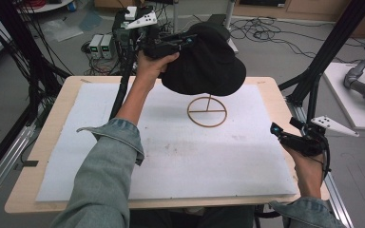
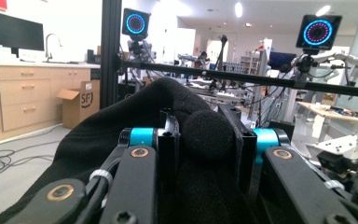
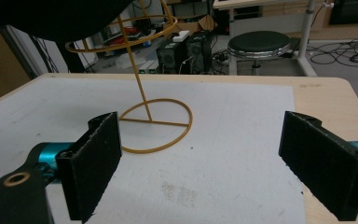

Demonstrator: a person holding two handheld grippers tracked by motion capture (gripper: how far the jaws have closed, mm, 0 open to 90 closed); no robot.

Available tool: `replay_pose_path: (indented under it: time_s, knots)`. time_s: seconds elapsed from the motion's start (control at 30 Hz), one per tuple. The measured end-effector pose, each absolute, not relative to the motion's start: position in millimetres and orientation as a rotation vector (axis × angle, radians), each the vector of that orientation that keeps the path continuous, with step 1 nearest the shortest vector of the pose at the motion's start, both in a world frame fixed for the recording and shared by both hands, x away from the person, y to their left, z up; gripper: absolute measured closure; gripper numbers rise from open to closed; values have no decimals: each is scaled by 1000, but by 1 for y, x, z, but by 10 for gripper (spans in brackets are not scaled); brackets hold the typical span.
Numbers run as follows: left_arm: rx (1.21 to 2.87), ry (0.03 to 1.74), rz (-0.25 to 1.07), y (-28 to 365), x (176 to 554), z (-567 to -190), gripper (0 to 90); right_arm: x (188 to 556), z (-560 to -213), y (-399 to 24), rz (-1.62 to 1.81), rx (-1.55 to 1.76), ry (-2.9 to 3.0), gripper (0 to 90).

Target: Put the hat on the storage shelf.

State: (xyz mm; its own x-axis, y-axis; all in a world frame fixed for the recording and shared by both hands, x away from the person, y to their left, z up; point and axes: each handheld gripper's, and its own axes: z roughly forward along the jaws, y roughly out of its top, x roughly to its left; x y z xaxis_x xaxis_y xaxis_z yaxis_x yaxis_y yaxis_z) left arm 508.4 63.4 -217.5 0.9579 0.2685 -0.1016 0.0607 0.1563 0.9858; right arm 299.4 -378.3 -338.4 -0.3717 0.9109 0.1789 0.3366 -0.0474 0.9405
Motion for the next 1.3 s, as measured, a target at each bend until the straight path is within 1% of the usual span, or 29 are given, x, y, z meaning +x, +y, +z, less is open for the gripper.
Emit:
replay_pose_path:
  time_s: [0.23, 0.3, 0.93, 1.3]
  knots:
    - [1449, 293, 148, 50, 518, -229, 704, 300, -339, -377, 1435, 1322, 1717, 129]
    - [1450, 293, 128, 47, 521, -233, 704, 300, -339, -377, 1435, 1322, 1720, 129]
    - [1523, 315, 106, 23, 533, -260, 699, 301, -341, -376, 1432, 1319, 1726, 129]
    - [1555, 321, 123, 14, 535, -269, 663, 301, -342, -375, 1428, 1321, 1734, 129]
